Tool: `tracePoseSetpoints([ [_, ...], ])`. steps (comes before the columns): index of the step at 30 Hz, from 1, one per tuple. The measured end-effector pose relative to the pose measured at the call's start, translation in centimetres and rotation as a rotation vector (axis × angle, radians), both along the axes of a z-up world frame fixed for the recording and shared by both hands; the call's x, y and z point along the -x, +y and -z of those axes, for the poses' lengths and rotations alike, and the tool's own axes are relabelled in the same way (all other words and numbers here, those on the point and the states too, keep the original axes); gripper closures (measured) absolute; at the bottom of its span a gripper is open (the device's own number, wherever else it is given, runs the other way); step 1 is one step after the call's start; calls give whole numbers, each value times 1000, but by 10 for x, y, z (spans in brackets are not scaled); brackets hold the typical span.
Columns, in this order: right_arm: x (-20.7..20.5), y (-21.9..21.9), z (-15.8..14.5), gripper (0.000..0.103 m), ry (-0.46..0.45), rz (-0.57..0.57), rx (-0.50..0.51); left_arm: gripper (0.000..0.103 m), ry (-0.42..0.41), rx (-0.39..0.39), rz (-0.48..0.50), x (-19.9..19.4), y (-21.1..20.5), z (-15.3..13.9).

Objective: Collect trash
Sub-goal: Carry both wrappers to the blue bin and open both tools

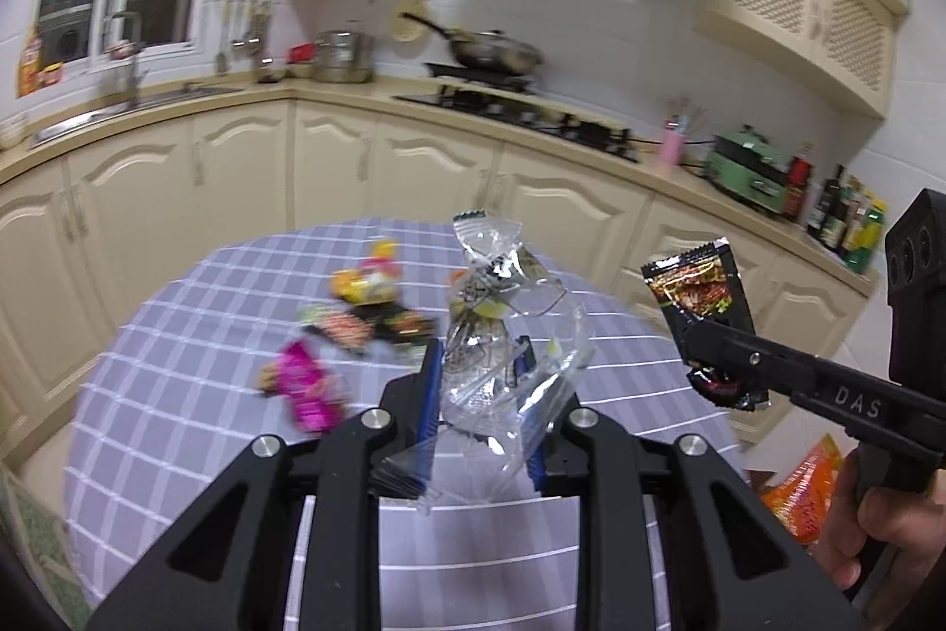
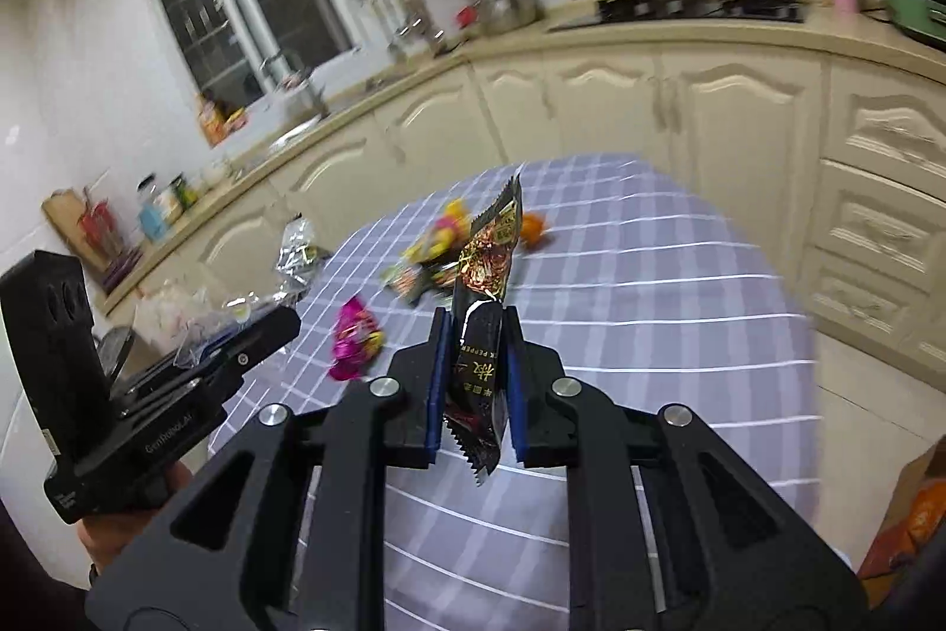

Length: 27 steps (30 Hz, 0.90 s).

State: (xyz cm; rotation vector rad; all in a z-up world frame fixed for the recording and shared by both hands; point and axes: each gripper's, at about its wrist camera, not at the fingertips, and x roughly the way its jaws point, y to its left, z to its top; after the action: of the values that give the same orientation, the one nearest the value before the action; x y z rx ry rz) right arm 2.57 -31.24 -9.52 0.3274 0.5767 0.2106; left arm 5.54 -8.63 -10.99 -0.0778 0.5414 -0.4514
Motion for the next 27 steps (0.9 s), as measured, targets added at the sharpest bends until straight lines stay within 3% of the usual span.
tracePoseSetpoints([
  [7, 61, -95, 8, 86, 5, 224, -7, 80, 1, 30, 168, 22, -82, 2],
  [13, 131, -184, 50, 86, 109, 465, -32, 80, 39, 12, 381, 56, -181, 24],
  [20, 193, -254, 130, 86, 280, 657, -116, 80, 155, -89, 624, 103, -287, 86],
  [27, 227, -281, 200, 86, 410, 732, -207, 80, 329, -218, 743, 122, -353, 174],
])
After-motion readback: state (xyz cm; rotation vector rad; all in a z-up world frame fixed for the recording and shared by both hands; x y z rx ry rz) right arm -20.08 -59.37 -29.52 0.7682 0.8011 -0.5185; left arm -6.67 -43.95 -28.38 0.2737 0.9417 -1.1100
